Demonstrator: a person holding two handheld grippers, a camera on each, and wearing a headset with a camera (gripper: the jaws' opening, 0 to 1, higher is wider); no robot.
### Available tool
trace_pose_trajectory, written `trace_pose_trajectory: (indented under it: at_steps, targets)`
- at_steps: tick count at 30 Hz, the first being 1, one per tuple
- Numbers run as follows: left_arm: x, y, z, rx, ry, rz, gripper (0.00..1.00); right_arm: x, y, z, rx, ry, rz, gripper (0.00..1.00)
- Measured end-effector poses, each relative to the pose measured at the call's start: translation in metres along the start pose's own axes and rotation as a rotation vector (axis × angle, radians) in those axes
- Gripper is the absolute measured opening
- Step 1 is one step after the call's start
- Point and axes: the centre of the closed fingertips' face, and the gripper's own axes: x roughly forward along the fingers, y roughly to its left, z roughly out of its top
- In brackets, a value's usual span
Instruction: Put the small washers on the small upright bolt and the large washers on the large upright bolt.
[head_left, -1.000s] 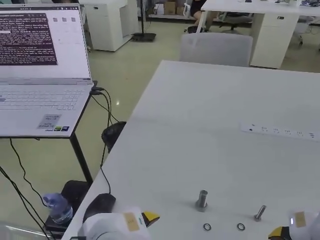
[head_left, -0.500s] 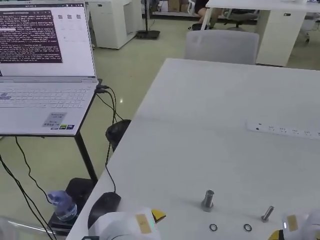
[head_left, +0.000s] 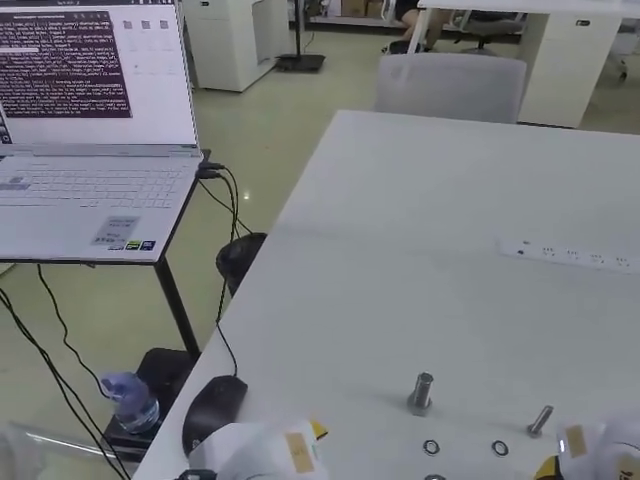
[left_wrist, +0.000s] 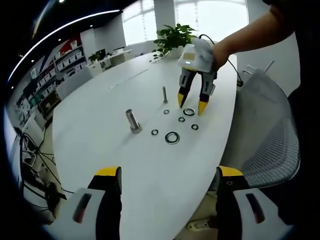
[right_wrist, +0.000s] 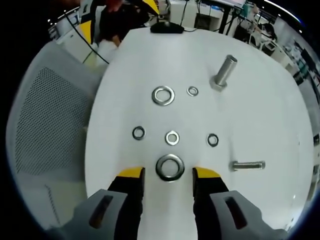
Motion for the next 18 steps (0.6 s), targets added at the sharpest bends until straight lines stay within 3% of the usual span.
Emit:
trace_pose_trajectory:
  at_steps: [2, 18]
  targets:
    - [-0.0007, 0.0018, -0.0006, -0.005, 0.002, 0.004, 0.77, 0.0009, -0.0018, -0.0022, -0.010, 0.020, -0.003, 0.37]
    - [-0.0031, 0.0074, -0.0027, -0.032, -0.002, 0.007, 0.73, 0.0018, 0.0011, 0.0007, -0.032, 0.035, 0.021, 0.26]
